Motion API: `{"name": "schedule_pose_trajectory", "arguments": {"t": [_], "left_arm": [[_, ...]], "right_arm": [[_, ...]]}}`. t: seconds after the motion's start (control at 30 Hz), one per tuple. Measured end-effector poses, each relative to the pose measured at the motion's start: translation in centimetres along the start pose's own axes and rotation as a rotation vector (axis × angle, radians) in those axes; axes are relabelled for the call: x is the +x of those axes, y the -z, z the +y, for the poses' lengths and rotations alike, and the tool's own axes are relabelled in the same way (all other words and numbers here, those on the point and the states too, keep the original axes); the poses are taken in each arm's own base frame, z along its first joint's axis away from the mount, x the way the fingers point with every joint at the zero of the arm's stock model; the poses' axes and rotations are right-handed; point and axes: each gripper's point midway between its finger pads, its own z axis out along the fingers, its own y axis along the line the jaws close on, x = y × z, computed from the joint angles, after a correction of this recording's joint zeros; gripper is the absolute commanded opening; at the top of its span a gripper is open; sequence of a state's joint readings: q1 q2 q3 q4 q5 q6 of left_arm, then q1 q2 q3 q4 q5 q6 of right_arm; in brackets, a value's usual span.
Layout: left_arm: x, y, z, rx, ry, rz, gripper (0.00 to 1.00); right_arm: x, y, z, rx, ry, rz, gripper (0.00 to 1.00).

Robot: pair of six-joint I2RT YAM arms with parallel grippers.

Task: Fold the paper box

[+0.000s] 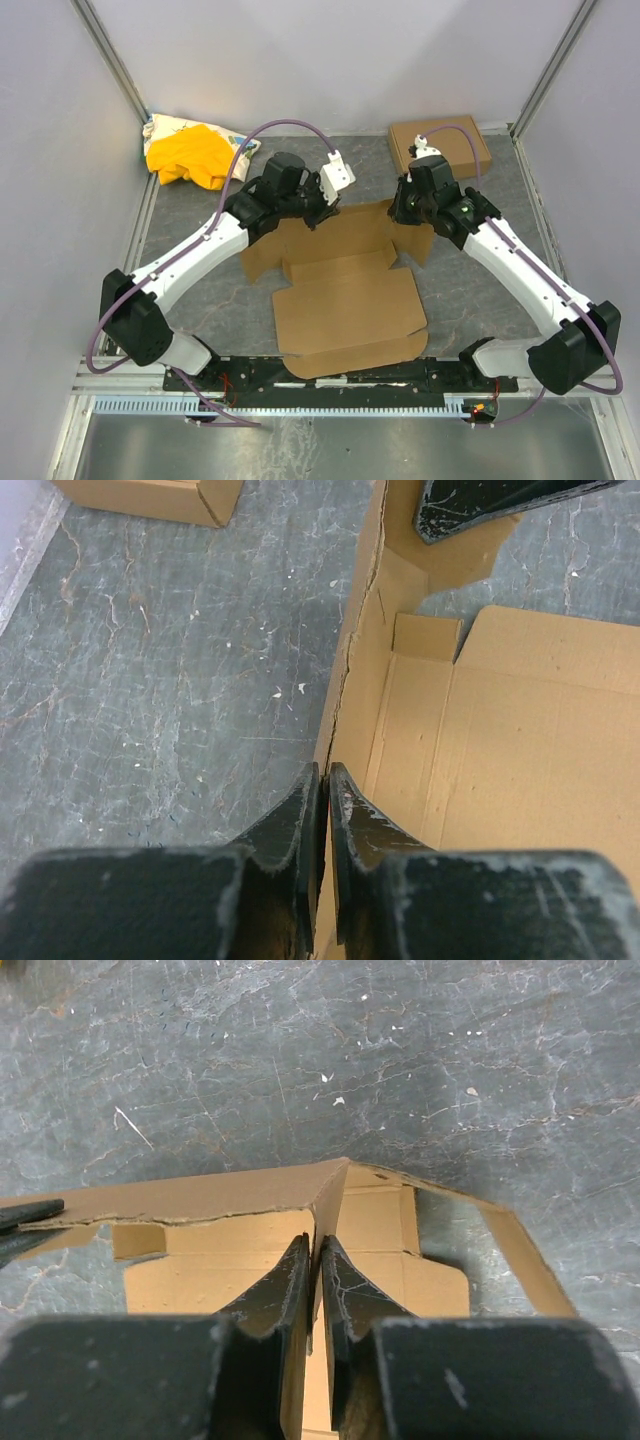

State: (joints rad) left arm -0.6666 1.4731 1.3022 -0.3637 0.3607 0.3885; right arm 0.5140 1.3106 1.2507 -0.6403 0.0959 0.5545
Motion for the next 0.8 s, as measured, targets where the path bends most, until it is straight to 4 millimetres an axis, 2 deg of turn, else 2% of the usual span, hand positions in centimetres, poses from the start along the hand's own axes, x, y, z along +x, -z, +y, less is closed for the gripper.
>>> {"name": "schedule_pose_trajectory", "arguments": {"t": [0.13, 0.2, 0.4, 0.47, 0.67, 0.8], "left_arm": [[0.0, -0.1, -0.2, -0.005, 0.0, 0.005, 0.13], [-0.1, -0.2, -0.3, -0.006, -0.001, 0.006, 0.15], [0.0, -0.2, -0.2, -0.039, 0.003, 0.019, 0.32], [0.2, -0.2, 0.3, -0.084, 0.025, 0.036, 0.39], [0.2, 0.8, 2.7, -0.256, 0.117, 0.065, 0.48], [-0.2, 2.4, 4.2, -0.369, 0.173, 0.057, 0.54]], "right_arm": [[0.2, -0.4, 0.1, -0.001, -0.04, -0.005, 0.16], [0.0, -0.5, 0.2, -0.001, -0.052, -0.01, 0.13], [0.0, -0.9, 0.2, 0.009, -0.059, -0.015, 0.06], [0.0, -0.9, 0.1, 0.016, -0.056, -0.019, 0.06], [-0.2, -0.5, -0.2, 0.03, -0.046, -0.032, 0.04], [-0.2, -0.3, -0.6, 0.044, -0.041, -0.035, 0.03]]}}
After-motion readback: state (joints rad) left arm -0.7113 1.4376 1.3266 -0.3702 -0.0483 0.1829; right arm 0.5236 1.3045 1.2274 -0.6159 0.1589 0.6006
